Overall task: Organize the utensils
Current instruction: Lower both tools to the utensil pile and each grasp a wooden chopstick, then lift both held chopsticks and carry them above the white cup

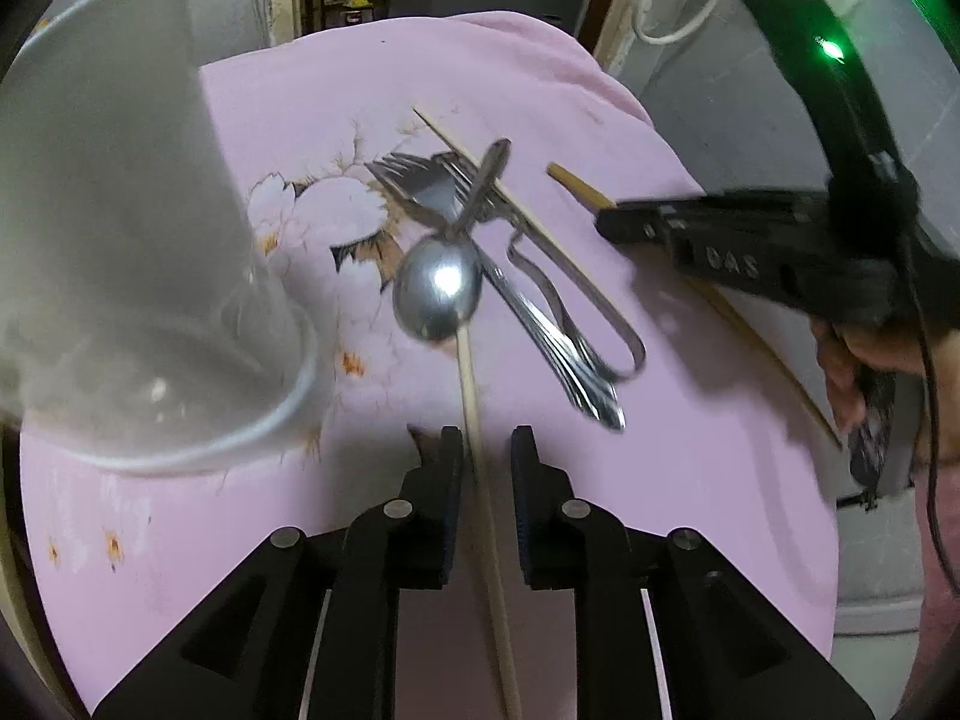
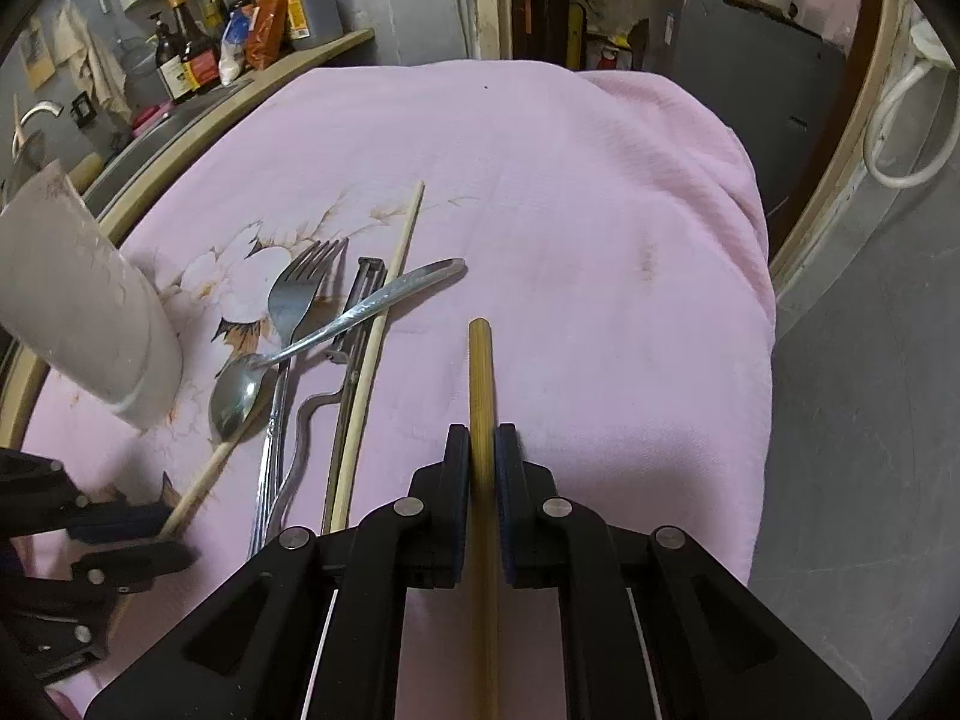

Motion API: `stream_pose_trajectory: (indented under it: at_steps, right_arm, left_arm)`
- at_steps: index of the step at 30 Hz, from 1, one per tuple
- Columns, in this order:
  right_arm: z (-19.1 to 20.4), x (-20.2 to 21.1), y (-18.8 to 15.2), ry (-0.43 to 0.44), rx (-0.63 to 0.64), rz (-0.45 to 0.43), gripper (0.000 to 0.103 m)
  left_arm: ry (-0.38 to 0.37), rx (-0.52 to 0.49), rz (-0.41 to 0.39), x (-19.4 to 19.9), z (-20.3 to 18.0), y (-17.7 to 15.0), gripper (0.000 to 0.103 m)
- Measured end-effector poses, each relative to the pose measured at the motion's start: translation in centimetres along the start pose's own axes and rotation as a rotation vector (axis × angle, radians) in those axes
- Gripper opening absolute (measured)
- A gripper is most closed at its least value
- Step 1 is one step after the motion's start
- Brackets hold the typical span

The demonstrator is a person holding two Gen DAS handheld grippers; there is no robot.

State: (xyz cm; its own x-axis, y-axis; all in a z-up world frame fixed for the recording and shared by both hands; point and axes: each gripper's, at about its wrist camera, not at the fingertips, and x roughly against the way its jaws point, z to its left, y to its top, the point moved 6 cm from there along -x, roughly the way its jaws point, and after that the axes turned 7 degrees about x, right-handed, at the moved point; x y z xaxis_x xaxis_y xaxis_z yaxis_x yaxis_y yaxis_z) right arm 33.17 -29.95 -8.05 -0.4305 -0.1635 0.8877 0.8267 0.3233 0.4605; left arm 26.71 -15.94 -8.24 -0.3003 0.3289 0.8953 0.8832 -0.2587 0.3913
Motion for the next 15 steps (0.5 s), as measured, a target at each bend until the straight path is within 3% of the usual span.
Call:
stream_pose_trajectory:
  at_steps: [4,7,10,15]
  right_arm:
    - [-0.5,0.0,-0.1,0.024,-0.073,0.006,0.006]
    - [-0.3,0.7,-0.4,0.04,-0.106,-0.015,0.006]
    - [0.4,2.0,-1.3,0.076,-0.131,-0.08,0.006]
    - [3.1,6.1,-3.4,0.045,-0.063,-0.28,0.006]
  left_arm:
    - [0.029,0.017,-0.001,-0.5,0.3,0.7,0.003]
    - [0.003,0.037,0.006,0.1,0.6,0.0,0.002]
    - [-0.038,0.066,0.0,0.9,1.0,-1.1,0.002]
    - [-0.13,0.075,-0.05,3.7,1.6,-4.6,0.002]
